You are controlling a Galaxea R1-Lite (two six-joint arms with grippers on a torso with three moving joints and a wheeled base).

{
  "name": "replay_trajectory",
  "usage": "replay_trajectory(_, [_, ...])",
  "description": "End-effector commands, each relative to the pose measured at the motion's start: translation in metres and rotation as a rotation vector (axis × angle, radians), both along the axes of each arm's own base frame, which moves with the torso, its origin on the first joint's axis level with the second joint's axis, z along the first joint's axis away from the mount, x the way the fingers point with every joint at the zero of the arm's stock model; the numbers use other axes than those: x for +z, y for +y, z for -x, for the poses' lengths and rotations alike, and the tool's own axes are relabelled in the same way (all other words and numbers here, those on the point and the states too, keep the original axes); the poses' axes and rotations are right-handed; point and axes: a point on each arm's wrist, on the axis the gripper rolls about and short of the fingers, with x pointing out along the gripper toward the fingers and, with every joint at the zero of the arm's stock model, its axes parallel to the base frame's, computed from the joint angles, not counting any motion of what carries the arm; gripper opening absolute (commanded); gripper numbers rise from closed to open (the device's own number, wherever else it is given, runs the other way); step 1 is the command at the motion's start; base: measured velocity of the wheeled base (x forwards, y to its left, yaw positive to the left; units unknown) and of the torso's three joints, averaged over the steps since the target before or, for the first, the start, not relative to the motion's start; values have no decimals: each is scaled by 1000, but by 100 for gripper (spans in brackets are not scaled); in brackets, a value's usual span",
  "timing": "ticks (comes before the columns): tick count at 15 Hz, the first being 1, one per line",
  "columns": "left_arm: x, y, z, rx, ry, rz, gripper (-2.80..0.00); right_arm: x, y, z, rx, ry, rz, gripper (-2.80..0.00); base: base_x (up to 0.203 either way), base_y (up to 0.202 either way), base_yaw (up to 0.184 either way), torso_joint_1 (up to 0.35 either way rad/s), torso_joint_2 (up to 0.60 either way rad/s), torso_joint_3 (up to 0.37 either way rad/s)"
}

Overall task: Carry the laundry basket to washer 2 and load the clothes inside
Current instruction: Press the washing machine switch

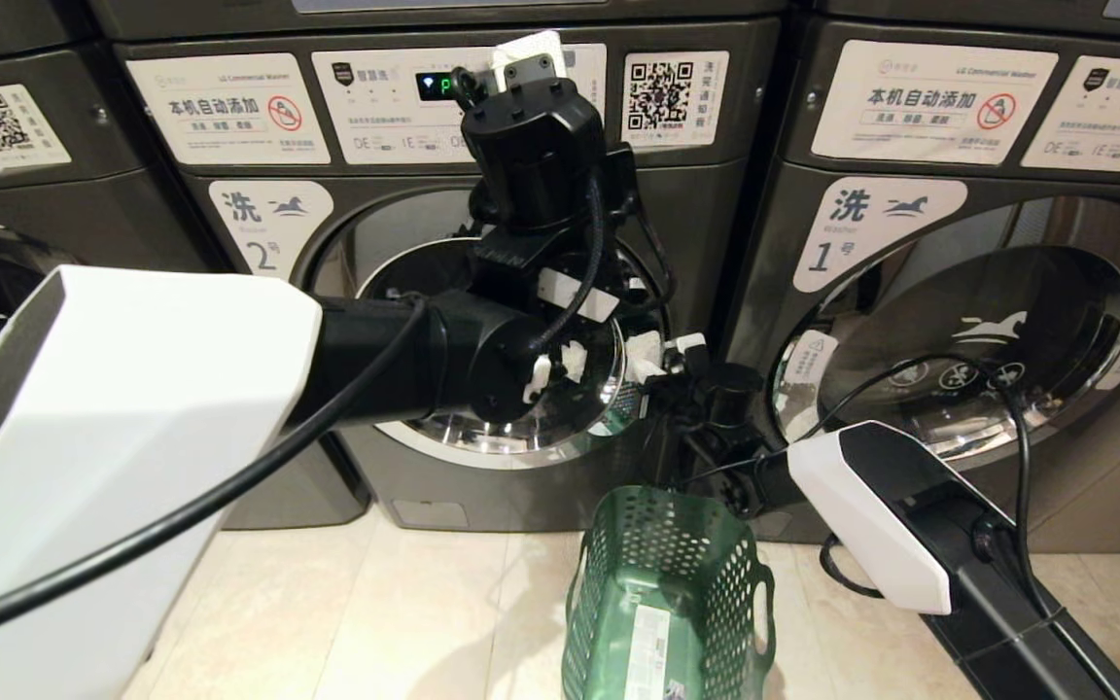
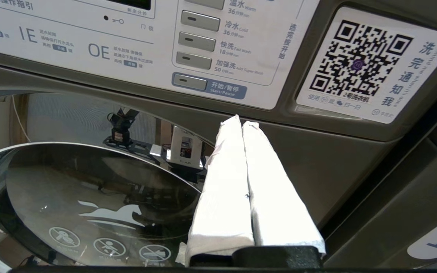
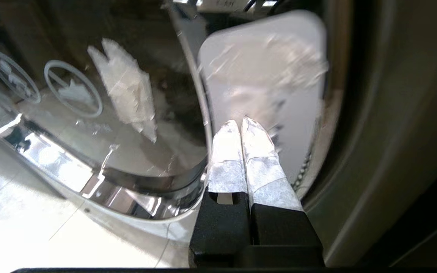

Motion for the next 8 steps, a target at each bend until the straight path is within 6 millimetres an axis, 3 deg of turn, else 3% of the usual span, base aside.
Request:
replay_trajectory(1, [1, 1, 1, 4, -4, 6, -280, 5, 0, 0, -3, -15, -8, -280, 0, 0, 0, 0, 0, 0])
replay_trajectory(8, [5, 3, 2, 6, -7, 8, -280, 8, -3, 0, -16, -20, -10, -280, 0, 0, 0, 0, 0, 0])
